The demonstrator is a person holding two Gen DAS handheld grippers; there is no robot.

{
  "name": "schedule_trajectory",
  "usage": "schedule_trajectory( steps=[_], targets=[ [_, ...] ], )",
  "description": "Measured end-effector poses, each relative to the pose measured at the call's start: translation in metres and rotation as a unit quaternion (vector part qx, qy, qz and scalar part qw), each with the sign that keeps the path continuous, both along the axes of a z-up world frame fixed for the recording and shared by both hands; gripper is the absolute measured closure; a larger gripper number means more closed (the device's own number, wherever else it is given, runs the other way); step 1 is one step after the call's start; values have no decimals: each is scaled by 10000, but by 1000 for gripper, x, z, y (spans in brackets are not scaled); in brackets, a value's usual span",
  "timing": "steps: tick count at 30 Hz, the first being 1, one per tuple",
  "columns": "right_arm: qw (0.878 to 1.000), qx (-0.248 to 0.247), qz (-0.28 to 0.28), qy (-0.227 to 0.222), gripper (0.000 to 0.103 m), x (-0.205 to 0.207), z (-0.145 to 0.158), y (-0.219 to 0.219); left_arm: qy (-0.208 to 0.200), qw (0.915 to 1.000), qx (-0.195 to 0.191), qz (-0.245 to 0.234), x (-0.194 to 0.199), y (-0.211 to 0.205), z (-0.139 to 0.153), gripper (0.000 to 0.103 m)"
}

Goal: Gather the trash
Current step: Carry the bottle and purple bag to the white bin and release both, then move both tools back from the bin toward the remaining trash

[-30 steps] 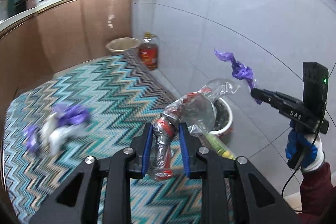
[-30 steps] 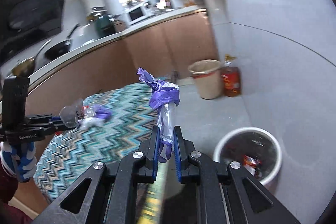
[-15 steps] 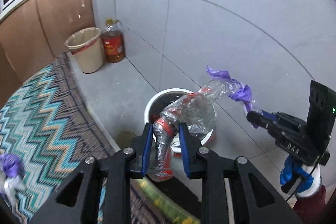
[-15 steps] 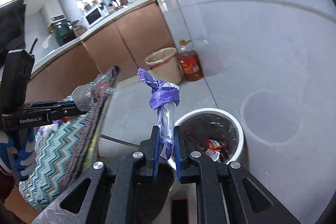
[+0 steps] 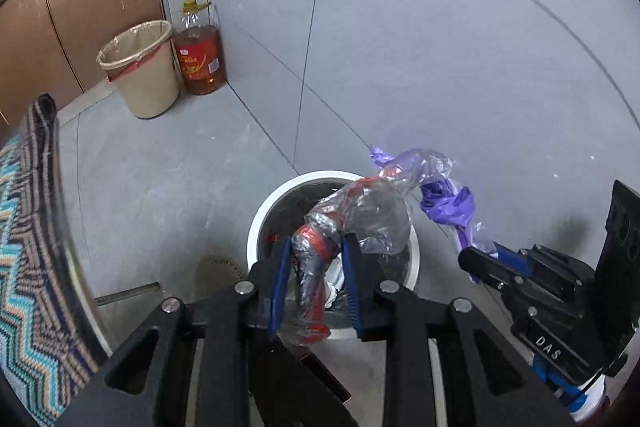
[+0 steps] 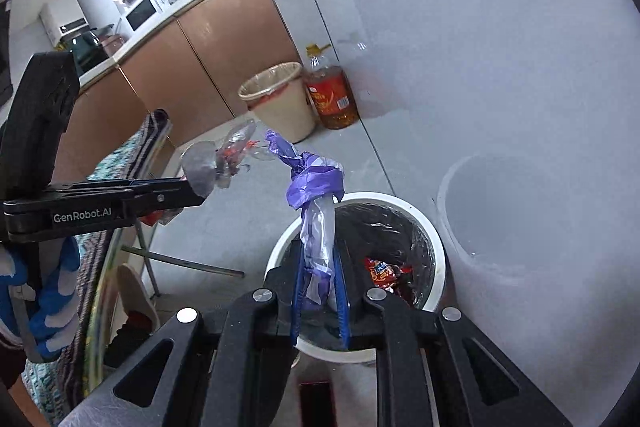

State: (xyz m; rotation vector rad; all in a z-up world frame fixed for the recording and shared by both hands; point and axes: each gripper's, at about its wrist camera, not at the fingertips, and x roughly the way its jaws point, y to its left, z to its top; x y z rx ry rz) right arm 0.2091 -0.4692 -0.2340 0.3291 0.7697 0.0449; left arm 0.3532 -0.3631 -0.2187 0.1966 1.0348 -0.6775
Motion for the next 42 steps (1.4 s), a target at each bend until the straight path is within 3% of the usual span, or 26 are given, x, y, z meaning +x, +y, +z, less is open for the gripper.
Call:
schedule_trajectory(
  steps=[5, 7, 9, 18, 24, 28, 35, 42],
  targets=[
    [9998, -70, -31, 198, 80, 17, -14, -2, 262, 9996, -25, 114, 15, -11, -18, 76],
    [9993, -173, -49, 313, 61, 23, -21, -4, 423, 9989, -77, 170, 21, -12, -25, 65],
    [9988, -246, -62, 418, 54, 26, -26, -6, 455, 9987, -120, 206, 19, -11, -27, 60],
    [9986, -163, -204, 469, 53, 7, -25, -13, 470, 9984, -268, 165, 18, -9, -22, 57],
    [9991, -240, -280, 201, 46, -12, 3, 0, -111, 9992, -316, 207, -8, 8, 13, 57],
    [9989, -325, -335, -66, 42, -28, 29, 11, -722, 9965, -278, 312, -35, 24, 43, 57],
    [9965, -487, -348, -578, 39, -56, 74, 39, -1598, 9854, -319, 497, -86, 58, 90, 50],
    [9934, -611, -230, -939, 36, -76, 105, 75, -2136, 9738, -377, 677, -123, 105, 121, 47]
  ],
)
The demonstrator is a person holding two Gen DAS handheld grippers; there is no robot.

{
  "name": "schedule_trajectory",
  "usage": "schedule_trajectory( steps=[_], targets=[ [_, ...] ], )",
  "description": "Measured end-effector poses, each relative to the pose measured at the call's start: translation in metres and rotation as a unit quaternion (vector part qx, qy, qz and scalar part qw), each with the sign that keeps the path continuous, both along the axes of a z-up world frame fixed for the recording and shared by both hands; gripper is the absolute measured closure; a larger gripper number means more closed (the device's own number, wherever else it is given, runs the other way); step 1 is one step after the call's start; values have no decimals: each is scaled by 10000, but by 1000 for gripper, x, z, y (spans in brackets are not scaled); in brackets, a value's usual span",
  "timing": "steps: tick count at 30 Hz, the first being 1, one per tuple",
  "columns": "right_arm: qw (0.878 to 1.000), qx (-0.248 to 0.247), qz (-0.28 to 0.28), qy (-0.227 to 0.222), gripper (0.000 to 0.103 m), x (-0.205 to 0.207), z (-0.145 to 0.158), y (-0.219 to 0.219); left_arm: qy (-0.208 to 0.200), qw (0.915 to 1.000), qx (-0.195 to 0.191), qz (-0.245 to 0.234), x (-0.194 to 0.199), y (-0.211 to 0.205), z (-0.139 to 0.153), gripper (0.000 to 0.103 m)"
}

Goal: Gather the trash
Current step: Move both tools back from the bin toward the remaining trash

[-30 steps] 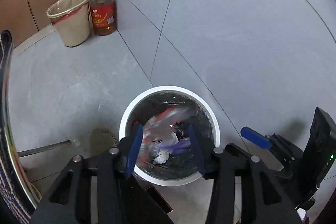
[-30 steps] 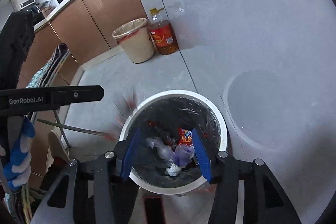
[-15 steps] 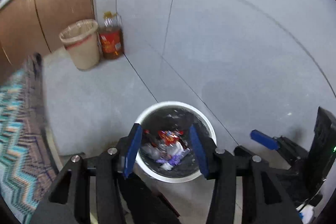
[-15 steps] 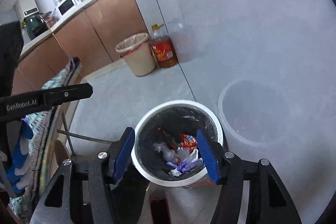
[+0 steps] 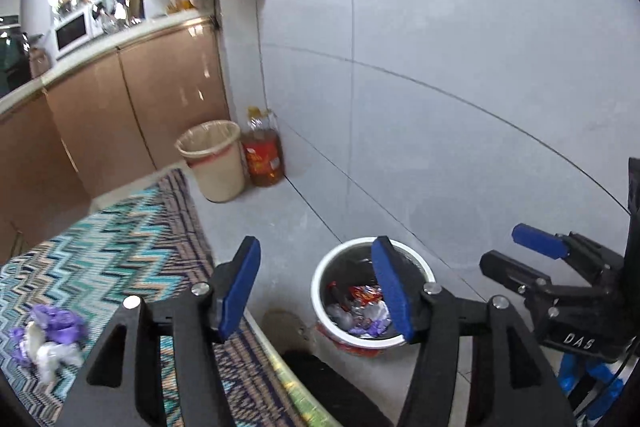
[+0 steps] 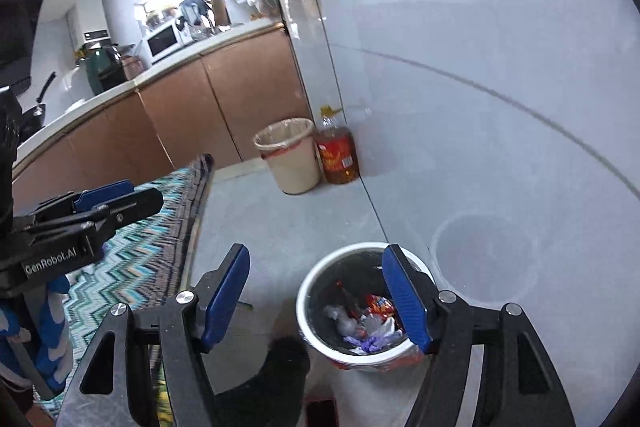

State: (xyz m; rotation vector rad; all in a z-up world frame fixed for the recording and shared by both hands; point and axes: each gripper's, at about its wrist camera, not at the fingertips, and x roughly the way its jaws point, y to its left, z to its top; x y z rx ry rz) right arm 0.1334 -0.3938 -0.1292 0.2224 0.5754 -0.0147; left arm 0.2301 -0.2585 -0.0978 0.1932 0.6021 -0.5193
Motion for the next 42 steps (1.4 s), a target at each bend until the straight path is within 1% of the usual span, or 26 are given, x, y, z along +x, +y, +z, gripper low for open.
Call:
schedule_trajectory(
  steps=[2, 6, 15, 17, 19, 24, 29, 31, 34, 39, 42],
  targets=[
    [9999, -46, 31, -104, 34, -7, 9, 11, -98, 9999, -18, 62, -7, 11, 6, 46],
    [9995, -142, 93, -273, 30, -14, 24, 29, -296, 9992, -93, 256, -20, 41, 18, 41],
    [9971, -453, 315, -521, 24, -23, 51, 69, -693, 9951, -284, 641, -45, 96, 37, 38],
    [9962, -537, 359, -584, 22, -25, 56, 80, -757, 9940, -341, 718, -52, 108, 40, 37],
    [9953, -621, 373, -638, 14, -28, 60, 90, -810, 9929, -381, 783, -58, 119, 42, 37],
    [9929, -776, 432, -788, 6, -32, 71, 115, -1032, 9879, -465, 1056, -73, 147, 48, 36],
    [9894, -971, 496, -963, 4, -40, 82, 136, -1295, 9808, -647, 1310, -86, 178, 54, 36],
    [9872, -1058, 555, -1060, 0, -43, 86, 145, -1390, 9780, -701, 1391, -91, 190, 55, 36],
    [9836, -1177, 645, -1205, 0, -47, 92, 160, -1498, 9745, -743, 1496, -98, 204, 59, 36],
    [9804, -1183, 774, -1371, 0, -51, 98, 178, -1497, 9735, -754, 1555, -106, 222, 61, 36],
    [9789, -1175, 851, -1438, 0, -54, 99, 185, -1560, 9714, -751, 1624, -111, 229, 60, 36]
  ],
)
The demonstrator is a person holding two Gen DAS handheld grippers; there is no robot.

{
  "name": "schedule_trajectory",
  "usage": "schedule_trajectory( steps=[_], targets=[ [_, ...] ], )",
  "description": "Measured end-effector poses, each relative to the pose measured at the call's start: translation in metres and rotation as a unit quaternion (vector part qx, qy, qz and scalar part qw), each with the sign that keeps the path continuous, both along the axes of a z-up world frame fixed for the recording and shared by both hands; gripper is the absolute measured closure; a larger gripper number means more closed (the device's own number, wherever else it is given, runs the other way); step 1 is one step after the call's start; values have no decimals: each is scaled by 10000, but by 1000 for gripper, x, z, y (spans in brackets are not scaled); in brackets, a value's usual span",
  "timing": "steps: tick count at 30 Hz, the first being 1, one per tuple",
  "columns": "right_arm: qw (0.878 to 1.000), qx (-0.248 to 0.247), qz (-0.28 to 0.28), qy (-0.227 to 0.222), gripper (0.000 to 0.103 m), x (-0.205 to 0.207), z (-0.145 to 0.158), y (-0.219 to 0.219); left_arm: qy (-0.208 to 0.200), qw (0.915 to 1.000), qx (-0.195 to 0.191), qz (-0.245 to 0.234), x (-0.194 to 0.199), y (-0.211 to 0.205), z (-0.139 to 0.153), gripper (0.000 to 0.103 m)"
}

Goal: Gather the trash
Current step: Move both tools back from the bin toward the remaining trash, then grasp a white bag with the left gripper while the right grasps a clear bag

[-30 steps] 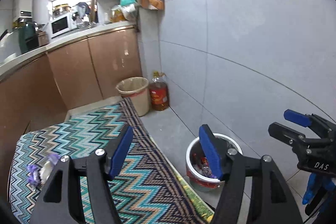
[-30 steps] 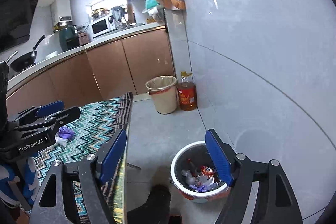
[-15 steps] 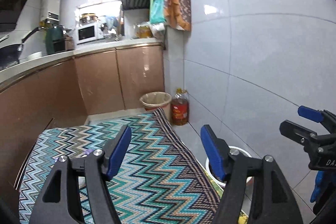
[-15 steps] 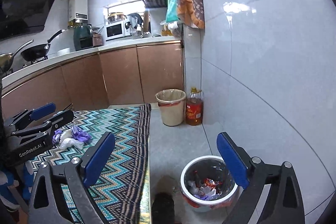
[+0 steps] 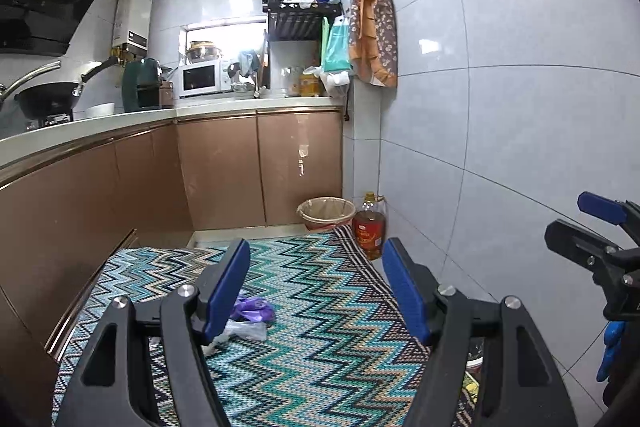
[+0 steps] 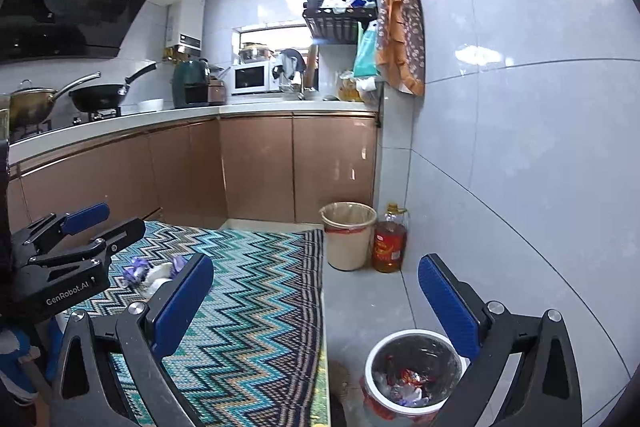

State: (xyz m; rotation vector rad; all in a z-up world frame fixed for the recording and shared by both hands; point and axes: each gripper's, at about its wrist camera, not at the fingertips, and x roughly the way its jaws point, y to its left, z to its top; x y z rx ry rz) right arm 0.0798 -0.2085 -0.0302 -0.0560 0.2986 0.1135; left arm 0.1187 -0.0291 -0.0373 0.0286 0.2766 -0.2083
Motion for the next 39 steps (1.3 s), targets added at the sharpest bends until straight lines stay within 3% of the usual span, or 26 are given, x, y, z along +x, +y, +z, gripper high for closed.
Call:
schedule_trajectory(
  steps=[15, 32, 39],
  targets=[
    [9991, 116, 371, -145, 0, -1, 1, 22, -8, 9995, -80, 302, -3, 30, -4, 32],
    [9968, 26, 769, 221, 0, 34, -11, 49, 274, 9985, -93, 472, 28, 56, -22, 32],
    [9914, -63, 1149, 616, 0, 62, -25, 66, 457, 9966, -155, 668, 48, 84, -36, 32]
  ],
)
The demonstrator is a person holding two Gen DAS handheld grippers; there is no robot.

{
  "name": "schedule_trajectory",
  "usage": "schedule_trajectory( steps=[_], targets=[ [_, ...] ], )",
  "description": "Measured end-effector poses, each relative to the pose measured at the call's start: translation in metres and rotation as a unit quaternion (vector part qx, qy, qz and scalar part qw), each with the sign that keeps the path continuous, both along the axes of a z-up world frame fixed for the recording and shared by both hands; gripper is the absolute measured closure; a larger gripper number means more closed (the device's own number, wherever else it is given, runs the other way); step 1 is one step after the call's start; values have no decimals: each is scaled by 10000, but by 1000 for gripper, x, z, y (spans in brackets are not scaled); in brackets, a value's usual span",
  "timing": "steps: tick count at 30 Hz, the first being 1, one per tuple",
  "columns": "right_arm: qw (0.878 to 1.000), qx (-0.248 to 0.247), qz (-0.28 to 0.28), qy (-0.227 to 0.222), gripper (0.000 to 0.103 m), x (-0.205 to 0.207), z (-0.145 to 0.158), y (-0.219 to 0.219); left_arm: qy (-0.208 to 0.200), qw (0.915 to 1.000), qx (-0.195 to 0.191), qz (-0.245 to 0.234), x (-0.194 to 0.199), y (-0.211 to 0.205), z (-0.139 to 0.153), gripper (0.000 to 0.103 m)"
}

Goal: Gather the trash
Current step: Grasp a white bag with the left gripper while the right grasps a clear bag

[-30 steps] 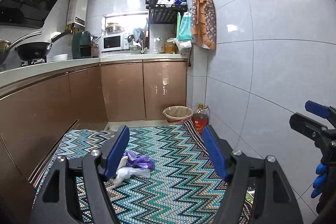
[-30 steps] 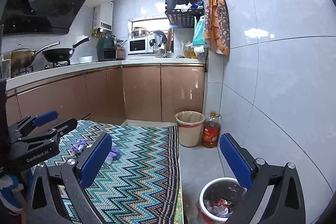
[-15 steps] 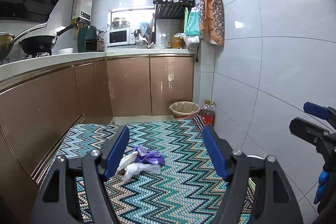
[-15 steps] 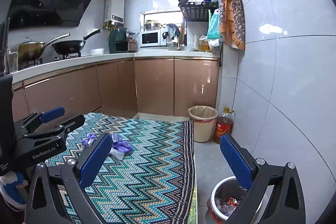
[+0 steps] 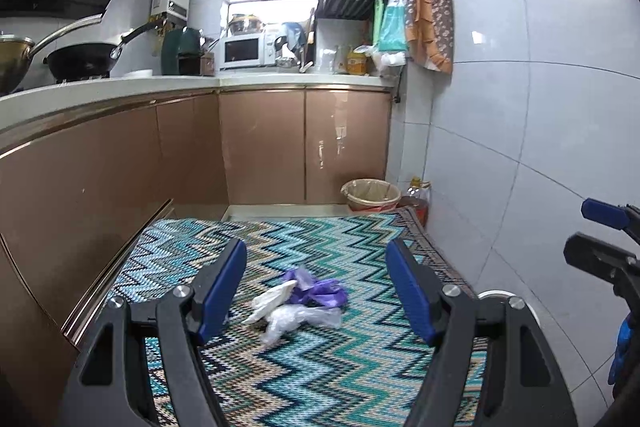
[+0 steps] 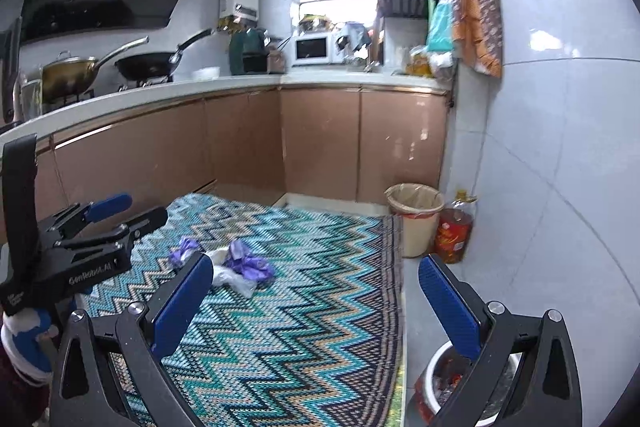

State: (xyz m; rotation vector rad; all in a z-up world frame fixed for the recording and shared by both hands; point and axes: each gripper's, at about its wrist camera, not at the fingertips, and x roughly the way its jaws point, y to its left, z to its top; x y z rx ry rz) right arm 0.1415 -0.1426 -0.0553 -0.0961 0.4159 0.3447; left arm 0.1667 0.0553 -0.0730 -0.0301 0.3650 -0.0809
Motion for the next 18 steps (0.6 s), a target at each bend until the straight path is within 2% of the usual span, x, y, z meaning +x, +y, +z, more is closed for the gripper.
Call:
schedule_trajectory(
  steps=[3, 8, 14, 16, 18],
  targets=[
    [9993, -69, 260, 243, 0, 16, -10, 14, 100, 9999, -53, 116, 8, 17, -10, 32],
    [9959, -131, 643, 616, 3, 42, -29, 37, 498, 9975, -492, 129, 31, 65, -31, 33],
    [9849, -174, 1259, 1174, 25, 79, -59, 70, 880, 9895, -1123, 224, 50, 124, -57, 33],
    [9779, -206, 1538, 1404, 39, 92, -73, 84, 972, 9875, -1231, 172, 53, 133, -64, 33],
    [9704, -230, 1782, 1616, 46, 104, -87, 97, 1083, 9847, -1365, 41, 58, 138, -70, 37]
  ],
)
